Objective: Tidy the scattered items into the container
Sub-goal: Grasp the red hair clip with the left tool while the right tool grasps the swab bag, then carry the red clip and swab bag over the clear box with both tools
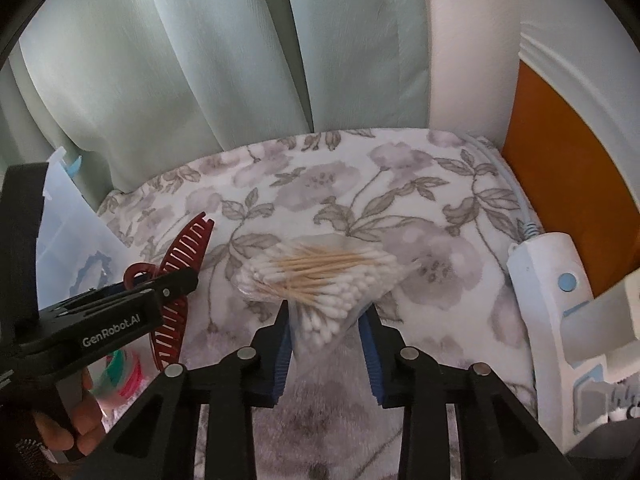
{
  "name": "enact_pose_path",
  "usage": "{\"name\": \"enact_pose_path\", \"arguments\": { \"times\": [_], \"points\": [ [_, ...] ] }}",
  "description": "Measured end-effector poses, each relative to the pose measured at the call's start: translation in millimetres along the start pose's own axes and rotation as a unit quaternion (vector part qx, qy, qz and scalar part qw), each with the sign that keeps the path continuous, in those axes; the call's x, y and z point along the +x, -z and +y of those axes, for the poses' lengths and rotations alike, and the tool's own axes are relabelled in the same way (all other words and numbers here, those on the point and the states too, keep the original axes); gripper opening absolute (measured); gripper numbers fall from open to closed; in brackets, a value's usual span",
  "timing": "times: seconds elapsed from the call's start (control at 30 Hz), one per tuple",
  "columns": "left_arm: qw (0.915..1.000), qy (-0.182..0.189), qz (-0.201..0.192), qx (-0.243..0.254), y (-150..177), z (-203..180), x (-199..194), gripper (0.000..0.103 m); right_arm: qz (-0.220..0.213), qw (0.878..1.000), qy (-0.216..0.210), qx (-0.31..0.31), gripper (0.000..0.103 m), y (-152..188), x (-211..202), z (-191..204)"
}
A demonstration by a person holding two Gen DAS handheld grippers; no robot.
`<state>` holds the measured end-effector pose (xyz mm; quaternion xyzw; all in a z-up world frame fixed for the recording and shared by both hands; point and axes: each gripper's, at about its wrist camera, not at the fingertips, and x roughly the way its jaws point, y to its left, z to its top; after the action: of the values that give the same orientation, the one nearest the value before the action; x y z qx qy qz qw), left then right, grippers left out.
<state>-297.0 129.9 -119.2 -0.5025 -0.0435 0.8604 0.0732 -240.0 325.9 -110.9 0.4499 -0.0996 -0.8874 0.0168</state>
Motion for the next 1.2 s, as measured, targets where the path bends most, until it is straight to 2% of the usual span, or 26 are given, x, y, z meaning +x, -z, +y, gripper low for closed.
{"name": "enact_pose_path", "arguments": {
  "times": [0.3, 0.63, 1.0, 1.2],
  "points": [
    [1.0, 0.003, -0.006, -0.004, 5.9, -6.6, -24.5, 0.052, -0.015, 1.0, -0.006, 0.016, 0.028, 4.4, -34.5, -0.7],
    [0.9994, 0.021, -0.026, 0.004, 23.2, -15.5, -81.8, 0.052, -0.05, 0.998, -0.007, 0.03, 0.027, 13.8, -98.1, 5.8],
    [0.9944, 0.046, -0.094, 0.01, 32.2, -13.5, -174.0, 0.052, -0.122, 0.992, -0.012, 0.024, 0.027, 20.4, -192.5, 32.6],
    [0.9902, 0.056, -0.128, -0.002, 42.3, 4.3, -222.7, 0.052, -0.163, 0.986, -0.023, 0.01, 0.027, 21.8, -238.7, 57.4]
  ]
}}
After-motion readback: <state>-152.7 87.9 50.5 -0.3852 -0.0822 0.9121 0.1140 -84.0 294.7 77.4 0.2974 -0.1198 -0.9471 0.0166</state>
